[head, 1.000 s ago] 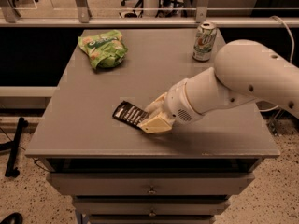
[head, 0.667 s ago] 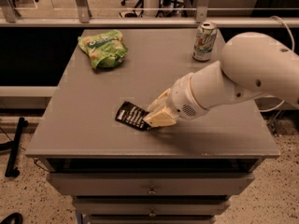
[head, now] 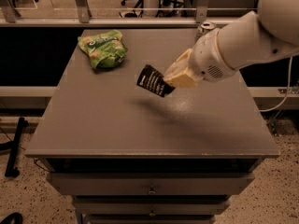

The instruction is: Pick rxbar chocolate

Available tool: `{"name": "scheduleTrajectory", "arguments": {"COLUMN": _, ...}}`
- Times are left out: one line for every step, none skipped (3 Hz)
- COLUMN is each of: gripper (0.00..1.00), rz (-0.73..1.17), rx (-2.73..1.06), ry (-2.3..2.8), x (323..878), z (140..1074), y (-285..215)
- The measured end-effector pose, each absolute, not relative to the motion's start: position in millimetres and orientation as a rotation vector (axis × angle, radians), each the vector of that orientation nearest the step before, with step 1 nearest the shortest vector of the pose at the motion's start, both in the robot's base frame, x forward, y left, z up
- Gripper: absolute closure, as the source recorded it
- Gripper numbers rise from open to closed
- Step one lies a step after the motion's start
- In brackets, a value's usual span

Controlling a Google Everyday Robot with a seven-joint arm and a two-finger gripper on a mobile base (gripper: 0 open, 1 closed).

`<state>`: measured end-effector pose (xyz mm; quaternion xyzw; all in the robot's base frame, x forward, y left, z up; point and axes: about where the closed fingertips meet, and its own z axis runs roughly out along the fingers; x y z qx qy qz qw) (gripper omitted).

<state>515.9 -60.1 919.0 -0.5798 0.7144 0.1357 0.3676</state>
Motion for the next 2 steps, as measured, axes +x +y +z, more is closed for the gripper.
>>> {"name": "scheduleTrajectory", "arguments": {"gripper": 1.0, "rz": 0.33, "rx": -1.492, "ry": 1.786, "x": 526.5, "z": 960.6, "y": -79.3}}
{"name": "scheduleTrajectory", "arguments": {"gripper": 1.0, "rz": 0.32, "rx": -1.491, "ry": 1.768, "x": 527.3, "z": 973.1, "y": -79.1}}
